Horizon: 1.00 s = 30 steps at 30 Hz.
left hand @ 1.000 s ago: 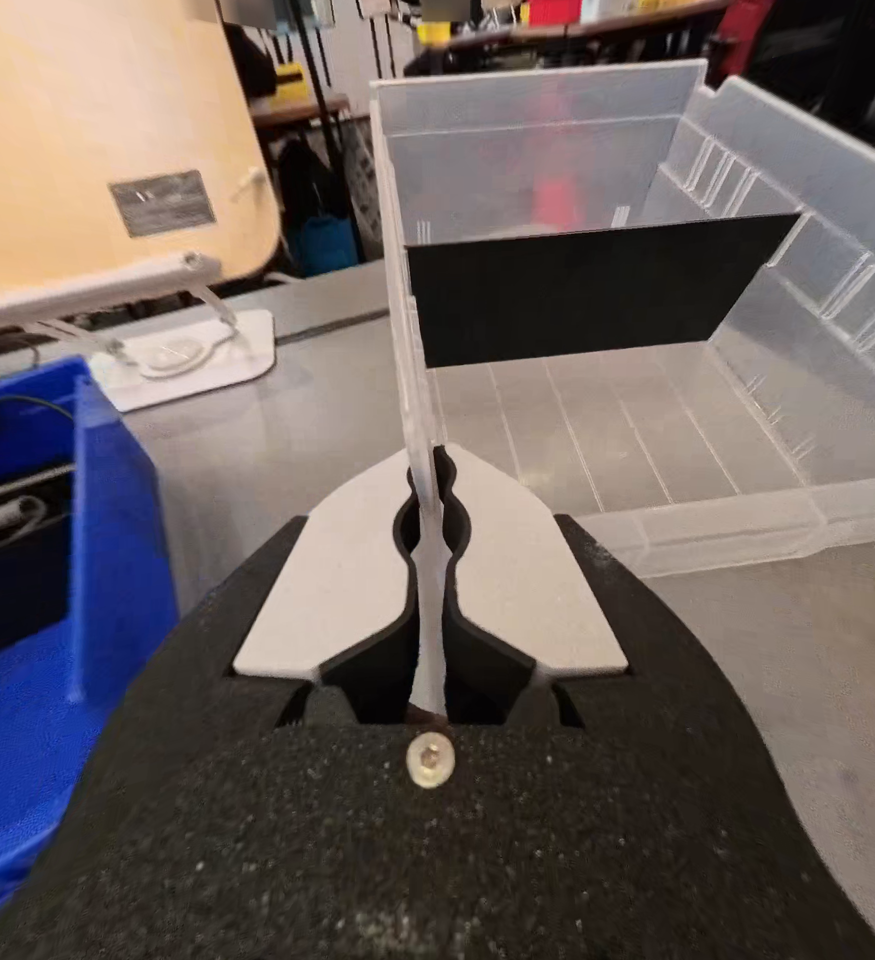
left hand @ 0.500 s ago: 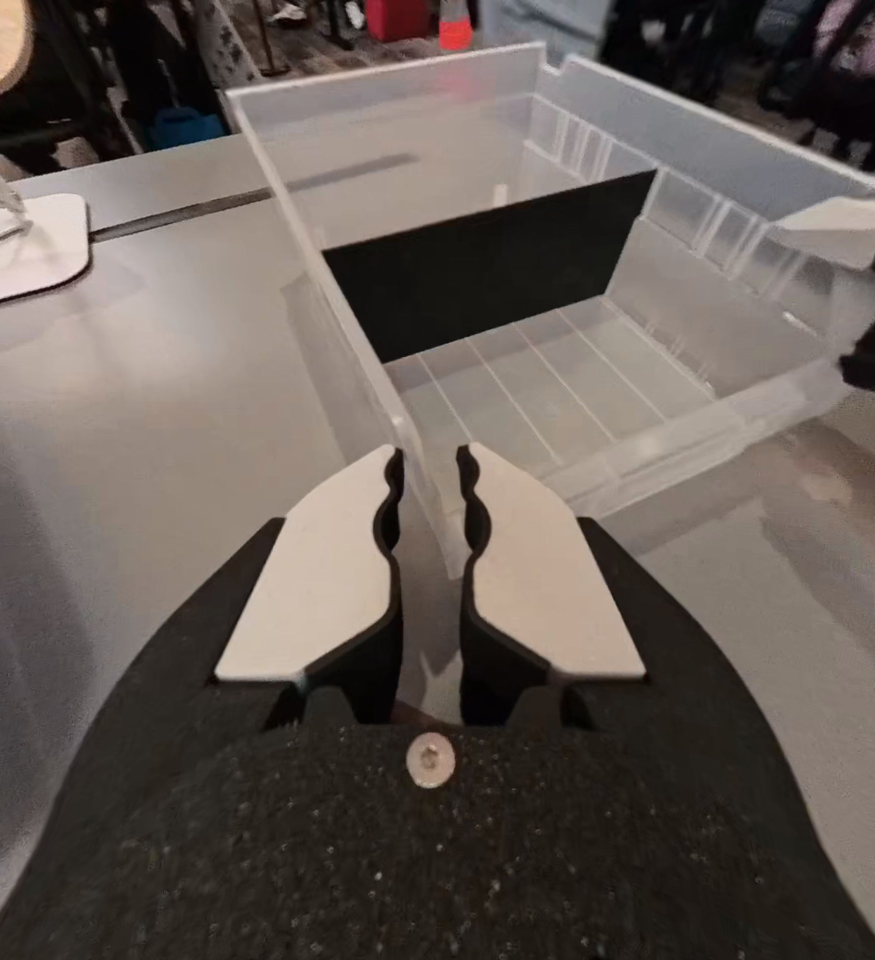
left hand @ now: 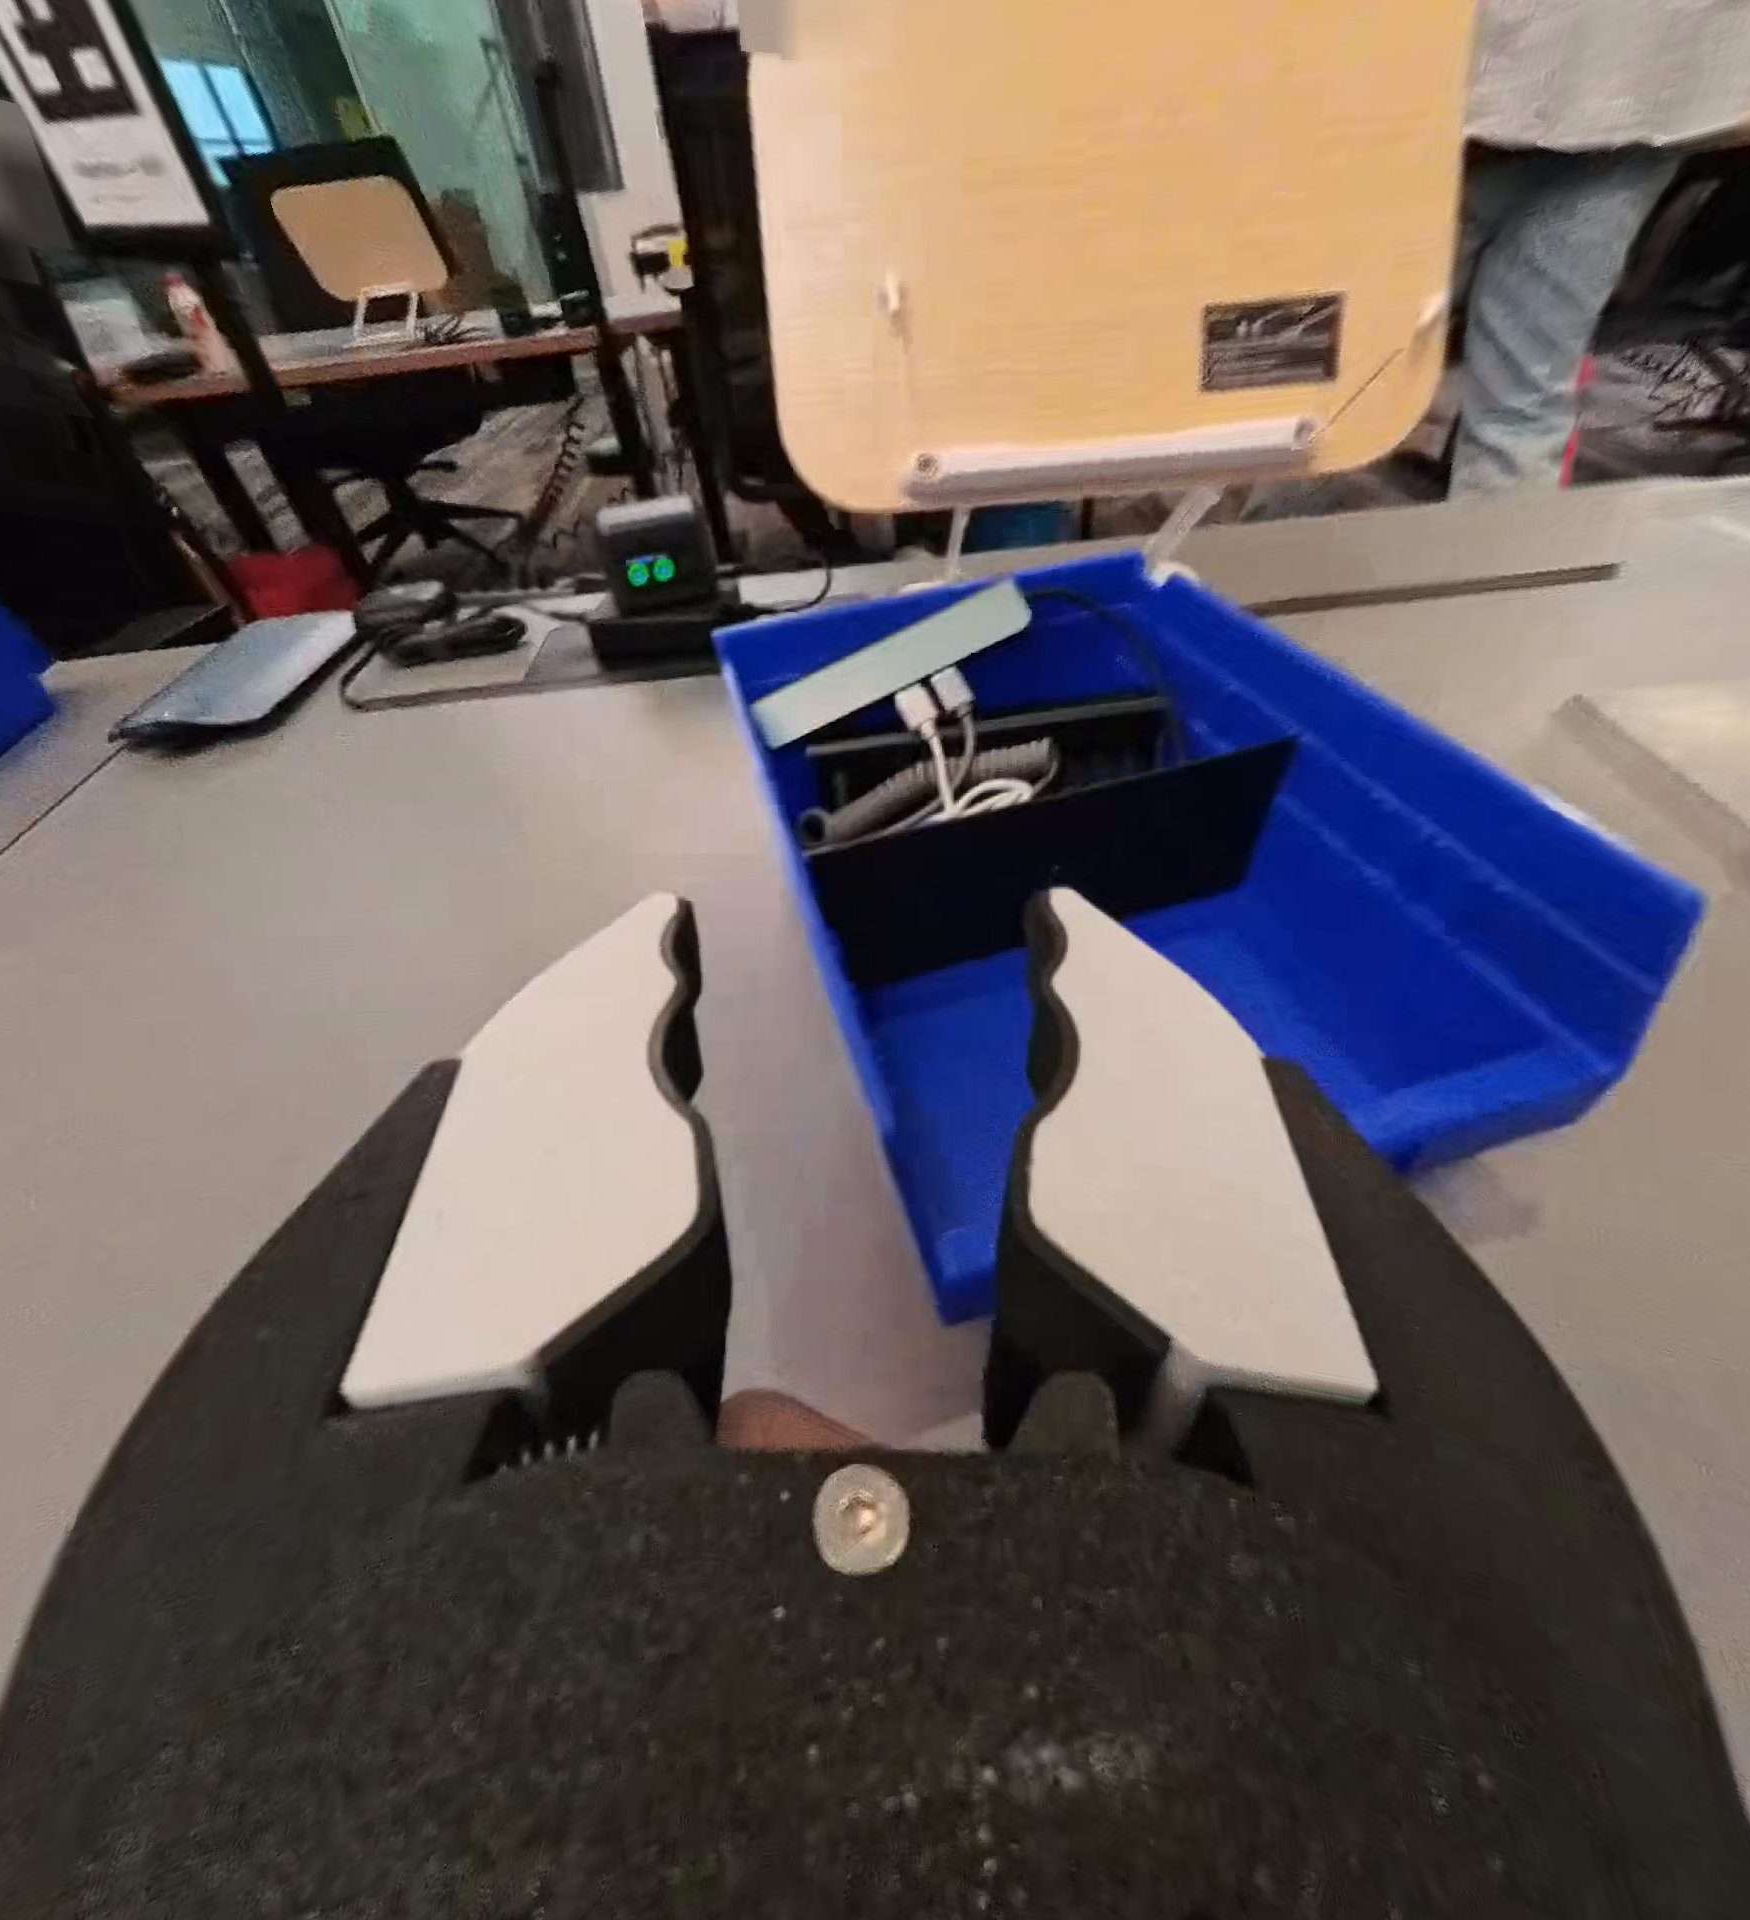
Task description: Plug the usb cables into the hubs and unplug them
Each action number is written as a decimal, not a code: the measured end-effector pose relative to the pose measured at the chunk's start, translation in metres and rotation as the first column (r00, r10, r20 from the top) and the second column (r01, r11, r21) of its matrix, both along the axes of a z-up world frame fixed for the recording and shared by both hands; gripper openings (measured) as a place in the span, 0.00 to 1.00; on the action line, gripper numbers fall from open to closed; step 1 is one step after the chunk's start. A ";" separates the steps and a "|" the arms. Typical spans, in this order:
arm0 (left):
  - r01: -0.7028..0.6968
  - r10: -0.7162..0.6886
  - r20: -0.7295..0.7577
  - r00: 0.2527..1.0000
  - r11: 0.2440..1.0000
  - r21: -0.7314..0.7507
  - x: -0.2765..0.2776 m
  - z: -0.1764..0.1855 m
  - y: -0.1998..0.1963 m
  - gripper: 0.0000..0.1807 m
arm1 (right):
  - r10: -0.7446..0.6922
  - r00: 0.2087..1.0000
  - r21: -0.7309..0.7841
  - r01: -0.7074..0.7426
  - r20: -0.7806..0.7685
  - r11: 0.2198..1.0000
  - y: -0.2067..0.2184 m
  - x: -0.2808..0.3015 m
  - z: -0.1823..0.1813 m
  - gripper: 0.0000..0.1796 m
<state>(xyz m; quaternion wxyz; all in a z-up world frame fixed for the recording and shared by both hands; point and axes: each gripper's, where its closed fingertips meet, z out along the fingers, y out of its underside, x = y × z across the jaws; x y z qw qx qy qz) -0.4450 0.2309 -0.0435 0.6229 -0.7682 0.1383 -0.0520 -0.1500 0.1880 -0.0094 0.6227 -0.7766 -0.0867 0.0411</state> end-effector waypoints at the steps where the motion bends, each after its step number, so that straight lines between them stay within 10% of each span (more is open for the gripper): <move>1: -0.002 0.002 -0.005 1.000 1.000 -0.028 -0.006 -0.013 0.001 0.34 | 0.091 0.994 -0.049 -0.094 -0.061 0.994 0.005 -0.046 -0.016 0.29; 8: 0.136 -0.119 0.089 0.989 0.964 -0.229 0.005 -0.073 0.010 0.16 | -0.086 0.996 -0.179 0.079 -0.033 0.981 0.057 -0.117 -0.093 0.34; 19: 0.069 -0.045 0.103 0.994 0.967 -0.244 0.000 -0.078 0.039 0.06 | -0.229 0.972 -0.226 0.211 -0.058 0.951 0.086 -0.101 -0.113 0.03; 30: 0.020 -0.018 0.011 1.000 0.965 -0.262 -0.099 -0.069 0.063 0.02 | -0.324 0.940 -0.165 0.304 -0.112 0.938 0.074 -0.199 -0.097 0.02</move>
